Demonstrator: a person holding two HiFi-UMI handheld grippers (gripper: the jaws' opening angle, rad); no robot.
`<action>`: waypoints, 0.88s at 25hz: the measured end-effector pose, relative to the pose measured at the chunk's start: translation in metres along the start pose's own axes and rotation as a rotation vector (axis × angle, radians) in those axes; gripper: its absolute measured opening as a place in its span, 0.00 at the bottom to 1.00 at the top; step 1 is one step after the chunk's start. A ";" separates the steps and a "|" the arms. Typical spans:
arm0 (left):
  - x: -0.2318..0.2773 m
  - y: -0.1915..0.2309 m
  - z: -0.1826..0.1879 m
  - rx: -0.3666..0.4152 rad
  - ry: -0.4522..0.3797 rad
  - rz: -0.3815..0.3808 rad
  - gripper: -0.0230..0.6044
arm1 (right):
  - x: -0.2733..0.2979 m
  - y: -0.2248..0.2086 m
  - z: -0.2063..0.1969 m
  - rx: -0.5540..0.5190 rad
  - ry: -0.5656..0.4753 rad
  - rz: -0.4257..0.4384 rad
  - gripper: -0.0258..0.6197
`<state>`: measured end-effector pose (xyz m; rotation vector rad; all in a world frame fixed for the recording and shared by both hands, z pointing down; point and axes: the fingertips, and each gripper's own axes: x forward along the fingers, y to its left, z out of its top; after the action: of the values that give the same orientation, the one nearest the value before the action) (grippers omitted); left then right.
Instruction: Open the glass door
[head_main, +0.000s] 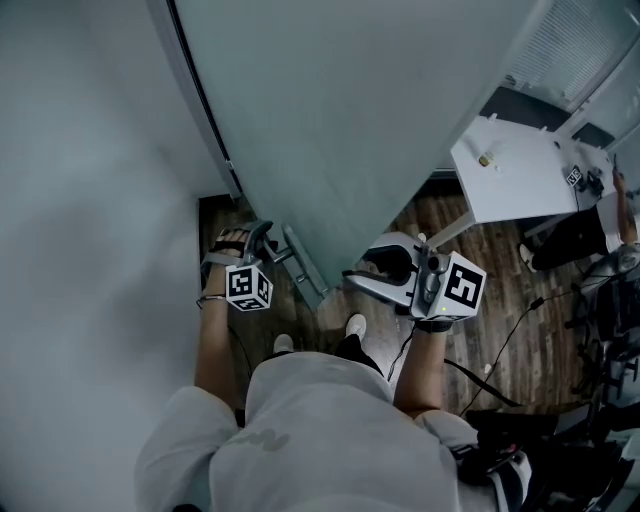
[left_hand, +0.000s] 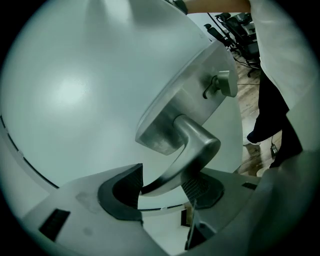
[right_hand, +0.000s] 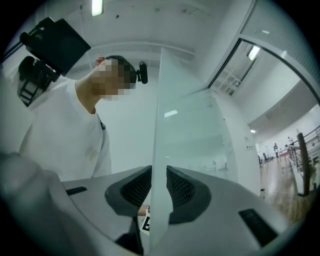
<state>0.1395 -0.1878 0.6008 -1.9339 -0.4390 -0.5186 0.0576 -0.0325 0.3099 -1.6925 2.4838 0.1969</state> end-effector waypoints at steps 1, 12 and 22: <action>-0.004 0.001 -0.002 0.006 0.008 0.005 0.37 | 0.006 0.003 0.002 -0.013 0.005 0.021 0.18; -0.073 -0.021 -0.075 0.047 0.173 0.076 0.37 | 0.087 0.065 -0.016 -0.080 0.009 0.232 0.18; -0.179 -0.022 -0.130 -0.599 0.111 0.293 0.37 | 0.140 0.092 -0.024 -0.114 -0.041 0.483 0.18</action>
<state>-0.0425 -0.3111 0.5691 -2.4699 0.0932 -0.6045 -0.0796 -0.1316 0.3113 -1.0749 2.8524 0.4210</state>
